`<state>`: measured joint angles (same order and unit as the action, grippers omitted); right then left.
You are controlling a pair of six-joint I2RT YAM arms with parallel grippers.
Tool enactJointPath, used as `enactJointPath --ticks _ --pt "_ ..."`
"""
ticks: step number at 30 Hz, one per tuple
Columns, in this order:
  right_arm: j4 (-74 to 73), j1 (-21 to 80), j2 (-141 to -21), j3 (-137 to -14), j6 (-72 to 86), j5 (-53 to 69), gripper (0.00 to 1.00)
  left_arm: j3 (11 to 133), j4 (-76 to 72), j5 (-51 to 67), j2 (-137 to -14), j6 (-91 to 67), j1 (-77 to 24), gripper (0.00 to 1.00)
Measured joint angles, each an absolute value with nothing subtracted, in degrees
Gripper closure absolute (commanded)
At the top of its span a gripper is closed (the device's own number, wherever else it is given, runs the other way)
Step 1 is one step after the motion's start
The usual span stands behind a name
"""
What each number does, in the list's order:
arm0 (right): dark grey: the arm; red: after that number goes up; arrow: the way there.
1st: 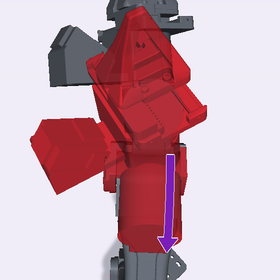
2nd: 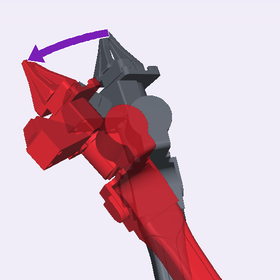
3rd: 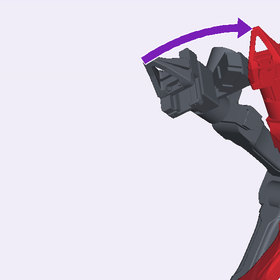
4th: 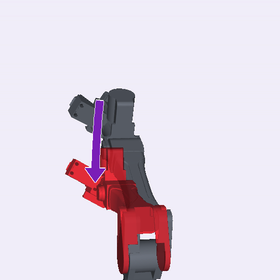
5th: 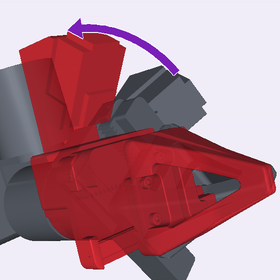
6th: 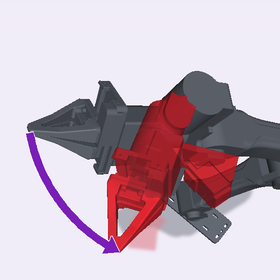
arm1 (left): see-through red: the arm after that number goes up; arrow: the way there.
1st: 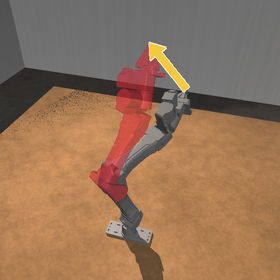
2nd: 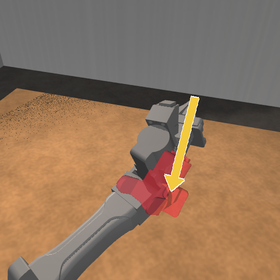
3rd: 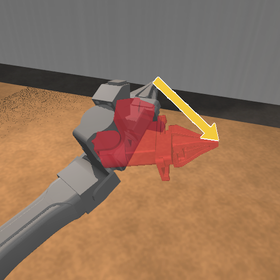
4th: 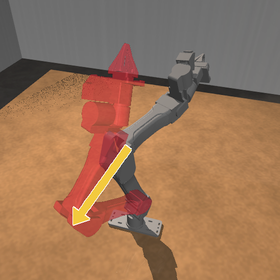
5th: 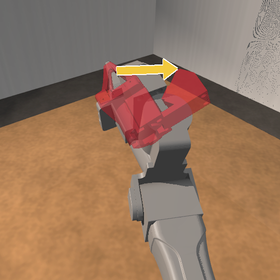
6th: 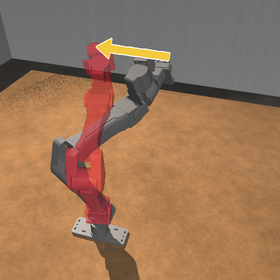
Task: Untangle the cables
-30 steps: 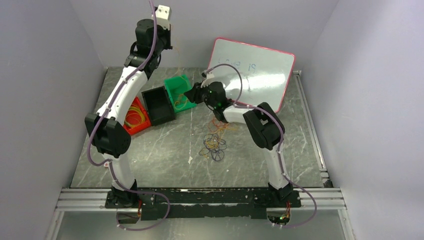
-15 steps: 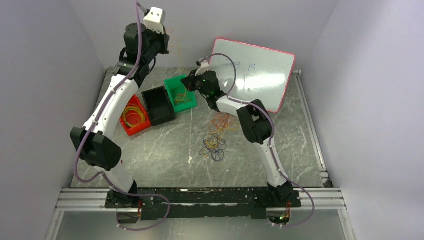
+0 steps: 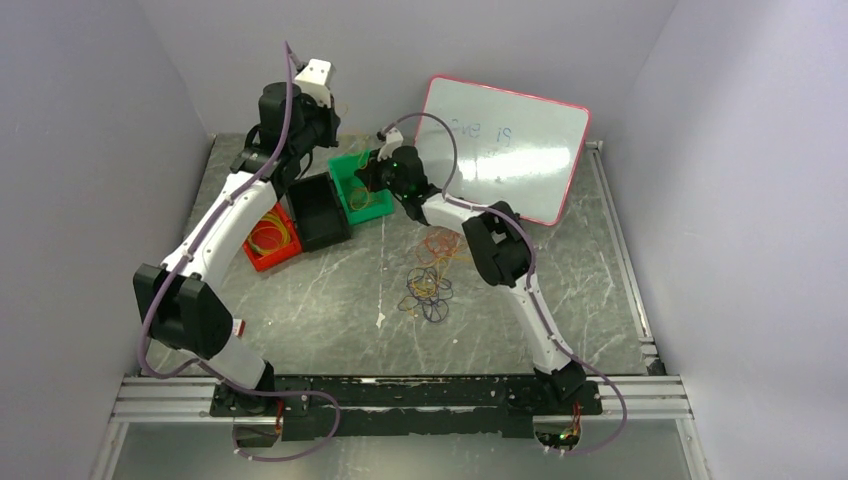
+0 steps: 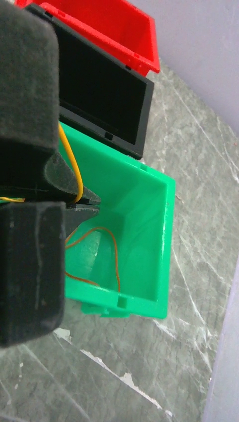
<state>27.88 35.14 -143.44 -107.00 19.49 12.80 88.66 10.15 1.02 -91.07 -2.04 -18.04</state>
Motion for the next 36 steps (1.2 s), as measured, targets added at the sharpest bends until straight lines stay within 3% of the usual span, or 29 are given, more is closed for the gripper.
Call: enactJointPath --ticks 11,14,20,36 --pt "22.9 38.7 -143.7 -108.0 7.3 6.2 0.95 84.4 10.2 -5.3 -89.3 -2.4 -18.0 0.93" --pt "21.8 39.5 -144.2 -109.1 5.0 4.3 0.88 84.3 10.2 -6.7 -89.3 -2.6 -17.8 0.93" --pt "22.8 39.8 -143.7 -107.4 3.3 3.6 0.61 84.3 10.2 -8.0 -89.3 -3.0 -17.4 0.93" --pt "25.2 39.8 -132.4 -95.3 3.4 7.1 0.48 84.4 10.2 -8.4 -90.1 -3.9 -16.4 0.93"
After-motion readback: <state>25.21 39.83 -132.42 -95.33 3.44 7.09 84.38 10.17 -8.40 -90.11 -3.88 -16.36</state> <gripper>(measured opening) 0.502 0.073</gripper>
